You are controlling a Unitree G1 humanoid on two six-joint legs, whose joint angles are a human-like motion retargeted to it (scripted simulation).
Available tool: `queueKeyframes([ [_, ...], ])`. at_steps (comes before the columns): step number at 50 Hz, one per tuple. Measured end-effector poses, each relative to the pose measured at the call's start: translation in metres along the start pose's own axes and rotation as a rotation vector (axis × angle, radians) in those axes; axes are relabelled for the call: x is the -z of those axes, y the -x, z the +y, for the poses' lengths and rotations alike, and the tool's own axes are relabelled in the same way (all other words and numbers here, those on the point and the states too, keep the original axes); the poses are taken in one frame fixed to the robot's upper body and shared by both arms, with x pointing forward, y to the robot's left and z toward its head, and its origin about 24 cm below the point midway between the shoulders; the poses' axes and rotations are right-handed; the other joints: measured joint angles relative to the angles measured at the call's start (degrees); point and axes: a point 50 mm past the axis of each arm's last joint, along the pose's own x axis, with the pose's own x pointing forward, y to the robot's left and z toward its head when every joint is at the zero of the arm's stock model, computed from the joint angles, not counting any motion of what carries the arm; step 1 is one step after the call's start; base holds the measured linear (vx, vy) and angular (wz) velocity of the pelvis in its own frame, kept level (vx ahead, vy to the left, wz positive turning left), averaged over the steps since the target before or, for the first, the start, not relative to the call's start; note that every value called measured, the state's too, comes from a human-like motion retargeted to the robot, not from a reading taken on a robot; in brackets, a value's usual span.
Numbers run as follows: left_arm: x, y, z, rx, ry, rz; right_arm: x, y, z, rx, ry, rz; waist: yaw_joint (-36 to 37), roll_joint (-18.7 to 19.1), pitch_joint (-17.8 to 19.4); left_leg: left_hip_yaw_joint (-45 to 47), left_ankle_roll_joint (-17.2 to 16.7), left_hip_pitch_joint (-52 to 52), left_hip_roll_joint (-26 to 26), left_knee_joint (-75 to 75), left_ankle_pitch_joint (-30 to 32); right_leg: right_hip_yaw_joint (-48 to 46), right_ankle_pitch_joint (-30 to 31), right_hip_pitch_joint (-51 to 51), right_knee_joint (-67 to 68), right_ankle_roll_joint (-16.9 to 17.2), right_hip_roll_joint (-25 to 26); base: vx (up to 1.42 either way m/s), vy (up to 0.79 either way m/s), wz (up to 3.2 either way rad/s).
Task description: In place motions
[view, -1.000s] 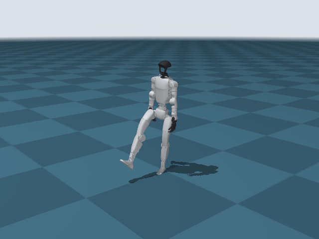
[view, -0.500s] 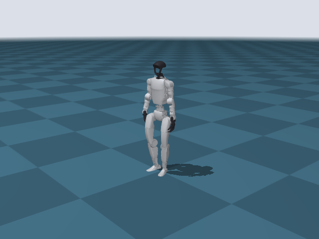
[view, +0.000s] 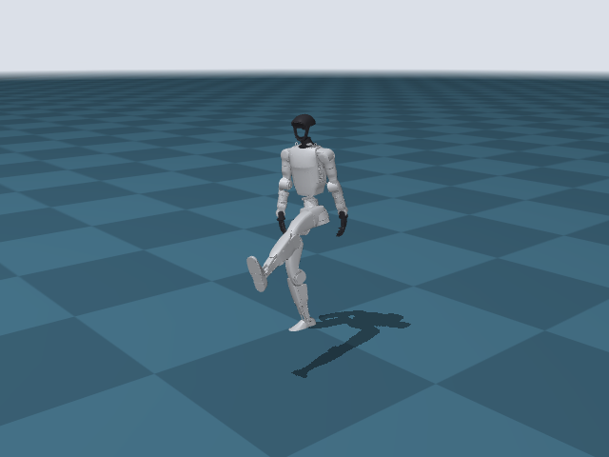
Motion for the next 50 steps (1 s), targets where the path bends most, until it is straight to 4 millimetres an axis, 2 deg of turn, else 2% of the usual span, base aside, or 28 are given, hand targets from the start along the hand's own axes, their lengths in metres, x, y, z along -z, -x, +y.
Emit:
queueKeyframes([
  [4,-0.014,0.002,0.0,-0.005,0.005,-0.035,0.003,-0.001,0.003,-0.011,0.022,0.011,-1.7,3.2,-2.5,1.6,-1.0,6.2,-1.4,0.2,0.8,-1.8,1.4,0.5,-3.7,0.8,2.4,-0.06,0.03,0.23],
  [10,-0.046,0.009,0.015,-0.059,-0.016,-0.15,0.038,-0.001,0.022,-0.042,-0.001,0.141,-11.3,10.8,-12.9,4.1,-2.2,20.2,-6.2,4.6,2.3,-8.6,3.5,1.1,-12.0,1.3,10.0,0.07,-0.04,1.05],
  [16,-0.089,0.025,0.028,-0.132,-0.077,-0.257,0.082,0.005,0.05,-0.101,-0.132,0.284,-19.6,13.7,-19.5,2.9,1.6,41.5,-14.0,11.0,4.9,-16.3,3.7,1.0,-15.9,2.0,12.2,0.1,-0.13,1.03],
  [18,-0.102,0.029,0.027,-0.142,-0.098,-0.3,0.096,0.008,0.061,-0.116,-0.17,0.326,-20.9,14.1,-21.6,2.7,1.7,49.2,-16.9,8.3,2.9,-18.0,4.0,0.7,-17.1,2.2,12.7,0.1,-0.11,0.62],
  [20,-0.12,0.036,0.024,-0.15,-0.132,-0.352,0.109,0.012,0.068,-0.12,-0.216,0.369,-21.6,15.2,-23.1,2.3,1.9,55.7,-19.0,3.6,-6.6,-19.6,3.6,0.1,-16.9,2.5,13.7,0.08,-0.08,0.45],
  [21,-0.128,0.039,0.022,-0.152,-0.15,-0.377,0.114,0.013,0.069,-0.119,-0.232,0.386,-21.6,16.0,-23.6,3.8,2.3,57.9,-18.8,0.2,-8.3,-20.0,3.5,0.0,-17.2,2.5,14.6,0.07,-0.08,0.34],
  [22,-0.136,0.041,0.019,-0.154,-0.169,-0.402,0.118,0.015,0.071,-0.117,-0.246,0.403,-21.8,16.8,-24.0,4.1,2.4,59.5,-18.7,-3.3,-8.5,-20.6,3.4,0.1,-17.5,2.6,15.4,0.06,-0.08,0.4],
  [23,-0.142,0.043,0.016,-0.157,-0.187,-0.423,0.122,0.017,0.071,-0.114,-0.257,0.419,-22.7,17.6,-24.3,1.9,2.3,60.1,-18.5,-6.9,-5.4,-21.7,3.4,0.4,-17.9,2.8,16.0,0.01,-0.09,0.87],
  [25,-0.153,0.048,0.011,-0.159,-0.224,-0.462,0.124,0.018,0.069,-0.104,-0.274,0.441,-26.6,18.3,-24.9,-1.1,0.3,60.3,-17.6,-9.0,-4.0,-25.5,3.1,0.4,-18.6,3.5,15.5,-0.08,-0.09,1.2],
  [30,-0.169,0.054,0.002,-0.172,-0.332,-0.511,0.112,0.015,0.06,-0.09,-0.318,0.378,-22.6,16.0,-22.8,-2.0,2.2,59.0,-19.3,-5.2,-5.6,-25.9,3.6,1.7,-18.8,3.9,14.1,-0.05,-0.06,-0.06],
  [32,-0.162,0.05,0.002,-0.171,-0.336,-0.492,0.107,0.013,0.055,-0.094,-0.278,0.358,-20.6,15.1,-22.6,-0.6,2.6,59.8,-19.7,-4.3,-6.4,-25.2,3.1,2.2,-18.0,3.9,13.5,0.12,-0.04,-0.52],
  [35,-0.139,0.038,0.004,-0.151,-0.3,-0.427,0.095,0.008,0.049,-0.076,-0.171,0.32,-20.3,15.5,-23.3,-0.6,2.8,61.1,-19.3,-4.1,-7.4,-25.9,1.4,2.5,-14.9,4.1,13.2,0.19,-0.07,-0.03],
  [37,-0.125,0.032,0.005,-0.128,-0.28,-0.375,0.088,0.006,0.046,-0.043,-0.109,0.282,-22.5,17.1,-24.4,-2.9,3.2,60.4,-18.1,-3.5,-7.8,-28.0,1.2,-0.1,-8.4,4.5,12.9,0.16,-0.11,0.66],
  [39,-0.121,0.03,0.003,-0.113,-0.267,-0.349,0.08,0.004,0.04,-0.002,-0.068,0.241,-23.9,19.1,-24.3,-4.5,3.2,59.3,-15.8,-2.7,-8.4,-26.8,5.5,-7.4,4.3,6.4,12.6,-0.02,-0.12,0.45],
  [41,-0.126,0.032,0.001,-0.103,-0.26,-0.353,0.074,0.003,0.036,0.031,-0.049,0.217,-25.5,20.7,-22.9,-5.6,3.3,58.9,-13.9,-2.1,-8.6,-23.6,7.9,-15.9,15.7,7.6,13.2,-0.13,-0.12,0.27],
  [43,-0.134,0.036,0.001,-0.095,-0.263,-0.368,0.073,0.003,0.035,0.036,-0.056,0.211,-27.1,20.6,-21.5,-5.6,3.7,59.4,-14.0,-2.4,-8.2,-22.4,7.6,-23.3,17.9,7.3,13.4,-0.18,-0.1,0.18],
  [45,-0.145,0.041,-0.002,-0.094,-0.278,-0.384,0.075,0.003,0.037,0.017,-0.099,0.213,-30.1,20.7,-18.7,-7.4,4.1,60.2,-14.1,-2.2,-7.7,-25.2,6.5,-29.4,12.4,6.1,12.3,-0.24,-0.08,0.67],
  [48,-0.164,0.049,-0.01,-0.102,-0.327,-0.449,0.084,0.005,0.046,-0.04,-0.182,0.218,-34.1,20.6,-13.4,-10.2,4.8,62.1,-13.6,-1.4,-7.3,-33.5,4.9,-35.2,-2.7,4.1,8.9,-0.23,-0.04,0.93],
  [50,-0.179,0.057,-0.014,-0.105,-0.361,-0.502,0.092,0.007,0.051,-0.072,-0.209,0.24,-37.0,20.6,-10.5,-11.7,5.1,63.0,-13.3,-0.9,-7.1,-34.0,4.4,-41.0,-9.9,3.2,8.3,-0.19,0.01,0.81],
])
